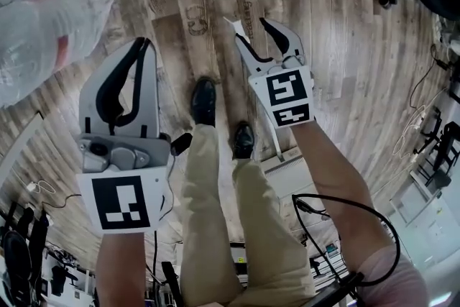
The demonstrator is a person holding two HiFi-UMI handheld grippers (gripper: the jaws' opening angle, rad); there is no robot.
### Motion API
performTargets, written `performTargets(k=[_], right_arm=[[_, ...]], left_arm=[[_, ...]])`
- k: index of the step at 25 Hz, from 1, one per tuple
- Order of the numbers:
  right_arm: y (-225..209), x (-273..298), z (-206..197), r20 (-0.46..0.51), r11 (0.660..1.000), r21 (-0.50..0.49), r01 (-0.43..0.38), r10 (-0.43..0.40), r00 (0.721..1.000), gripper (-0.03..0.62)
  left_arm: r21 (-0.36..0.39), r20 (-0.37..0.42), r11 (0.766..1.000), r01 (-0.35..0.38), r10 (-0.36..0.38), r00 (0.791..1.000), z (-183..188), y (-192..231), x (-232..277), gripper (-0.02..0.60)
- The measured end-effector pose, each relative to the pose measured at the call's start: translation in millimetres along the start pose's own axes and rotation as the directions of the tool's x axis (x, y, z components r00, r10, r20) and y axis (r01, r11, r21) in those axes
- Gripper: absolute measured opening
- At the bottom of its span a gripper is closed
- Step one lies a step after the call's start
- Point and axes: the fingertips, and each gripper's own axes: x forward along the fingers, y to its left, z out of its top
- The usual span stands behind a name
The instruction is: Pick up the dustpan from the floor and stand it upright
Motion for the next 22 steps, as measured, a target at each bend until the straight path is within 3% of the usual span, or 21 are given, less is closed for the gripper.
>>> performTargets(k=[9, 22], right_arm=[[-0.9, 40.7, -42.0, -0.110, 0.999, -0.026, -0.027, 0.024, 0.994, 0.219], [3.5, 83.0, -87.4, -0.211, 0.999, 0.015, -0.045, 0.047, 0.976, 0.219]], left_arm=[[0.015, -0.026, 0.999, 0.031, -0.031, 0.999, -26.4, 2.1, 11.5, 0.017], [-0.026, -0.034, 0.999, 0.040, -0.041, 0.999, -52.0, 7.9, 26.2, 0.017]])
